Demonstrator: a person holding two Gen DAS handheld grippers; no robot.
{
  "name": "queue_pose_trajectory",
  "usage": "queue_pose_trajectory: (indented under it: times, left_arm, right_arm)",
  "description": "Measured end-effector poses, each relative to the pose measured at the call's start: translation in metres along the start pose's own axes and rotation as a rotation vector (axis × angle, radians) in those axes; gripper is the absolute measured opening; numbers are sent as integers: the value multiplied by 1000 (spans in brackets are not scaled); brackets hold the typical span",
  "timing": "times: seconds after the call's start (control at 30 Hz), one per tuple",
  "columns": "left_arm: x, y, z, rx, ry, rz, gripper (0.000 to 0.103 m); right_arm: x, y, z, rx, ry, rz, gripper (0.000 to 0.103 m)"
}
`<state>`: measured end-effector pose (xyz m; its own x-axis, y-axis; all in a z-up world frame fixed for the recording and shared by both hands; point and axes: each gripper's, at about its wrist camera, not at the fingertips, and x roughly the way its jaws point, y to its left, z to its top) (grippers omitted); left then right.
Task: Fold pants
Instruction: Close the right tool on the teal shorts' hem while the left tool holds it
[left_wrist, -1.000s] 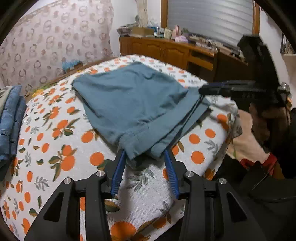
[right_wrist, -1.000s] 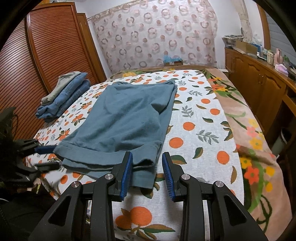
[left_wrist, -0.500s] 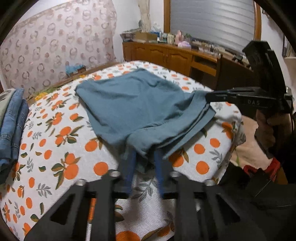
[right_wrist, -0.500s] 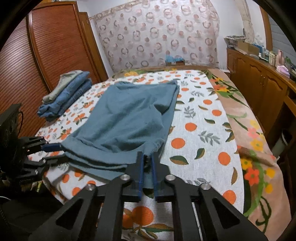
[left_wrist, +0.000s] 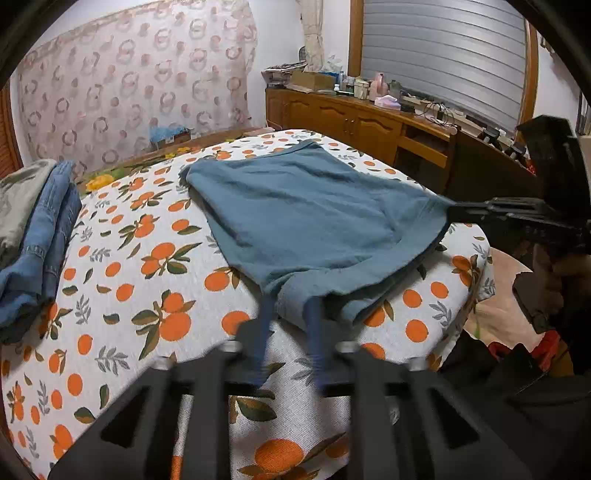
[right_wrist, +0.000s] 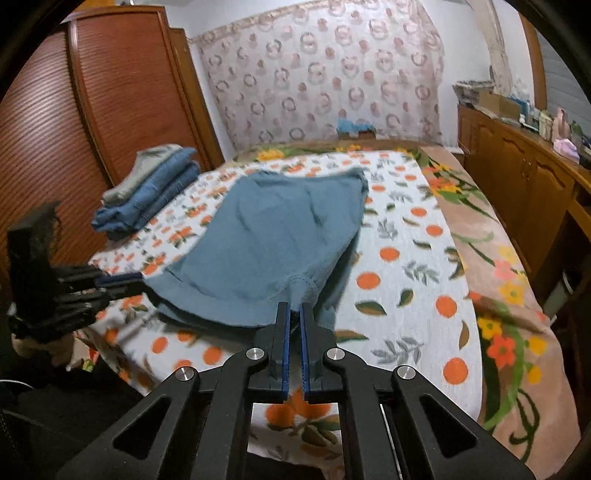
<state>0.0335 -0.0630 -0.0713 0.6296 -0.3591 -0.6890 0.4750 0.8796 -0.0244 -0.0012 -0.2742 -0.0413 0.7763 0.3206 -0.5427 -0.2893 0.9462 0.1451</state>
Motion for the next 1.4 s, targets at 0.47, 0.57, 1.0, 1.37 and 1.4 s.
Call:
queue_pose_trajectory:
  times: [0.47, 0.57, 1.0, 1.37, 1.4]
  left_arm:
    - [28, -22, -1, 106, 82, -25, 46]
    - [30, -21, 3, 108, 70, -16, 46]
    - [25, -23, 6, 116, 9, -19, 10]
    - [14, -11, -4, 48, 12, -7, 6]
    - [16, -9, -5, 40, 18, -11, 6]
  right_arm:
    - [0, -1, -1, 26, -8, 5, 4]
    - [-2, -1, -2, 26, -14, 13, 4]
    - [0, -2, -4, 31, 2, 29, 4]
    - [6, 1, -6, 19, 30, 32, 4]
    - [7, 2, -6, 23, 27, 34, 4]
